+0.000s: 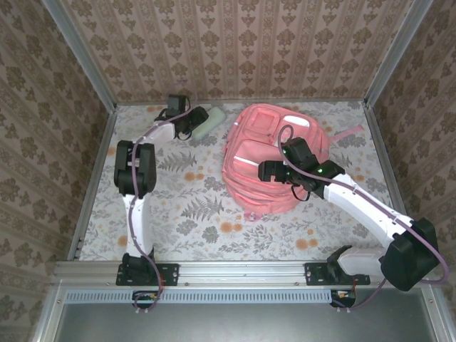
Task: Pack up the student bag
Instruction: Move the glasses case to the center of the table, then pick up the glasses case at the center of the table, then open the student bag at the center of the table.
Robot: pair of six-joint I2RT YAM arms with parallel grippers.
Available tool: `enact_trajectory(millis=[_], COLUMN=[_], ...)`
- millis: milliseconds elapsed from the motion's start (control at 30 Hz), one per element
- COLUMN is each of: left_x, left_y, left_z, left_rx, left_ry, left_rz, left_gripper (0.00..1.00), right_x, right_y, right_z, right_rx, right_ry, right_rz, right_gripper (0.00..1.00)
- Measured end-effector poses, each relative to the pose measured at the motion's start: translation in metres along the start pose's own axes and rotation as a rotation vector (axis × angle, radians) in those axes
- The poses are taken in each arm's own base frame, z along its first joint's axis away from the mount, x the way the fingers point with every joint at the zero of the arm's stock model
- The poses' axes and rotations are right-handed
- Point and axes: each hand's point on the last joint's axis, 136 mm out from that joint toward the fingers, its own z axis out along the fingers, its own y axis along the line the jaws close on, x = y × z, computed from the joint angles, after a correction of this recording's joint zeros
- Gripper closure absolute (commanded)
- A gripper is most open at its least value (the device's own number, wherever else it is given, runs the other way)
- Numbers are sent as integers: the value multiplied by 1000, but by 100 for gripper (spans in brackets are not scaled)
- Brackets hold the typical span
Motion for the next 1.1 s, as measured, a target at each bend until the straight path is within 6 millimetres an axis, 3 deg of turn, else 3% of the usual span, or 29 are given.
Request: enact_trajectory(millis=[200,433,500,600,800,933,1100], left_x=[62,142,145,134,127,134,146], left_y=[25,14,15,21,33,32,35], left_z=[-57,-108,-121,-136,-147,-146,-144], left_rx=[-65,-89,-107,-131,-172,-184,-193], left_ry=[60,179,189,167,187,232,276], left_rz=[-4,75,104,136,243,322,380], left_gripper=[29,23,22,21,18,18,17], right_x=[0,-6,-10,-10,20,26,29], right_y=[6,12,17,25,37,38,24], right_z=[7,24,31,42,56,59,72], right_rx=[-25,-17,-15,-9,2,40,120], right_ry=[7,48,66,102,192,199,227], right_rz=[-27,-160,-234,-369,-625,-731,-792], right_gripper=[1,0,0,3,8,20,35])
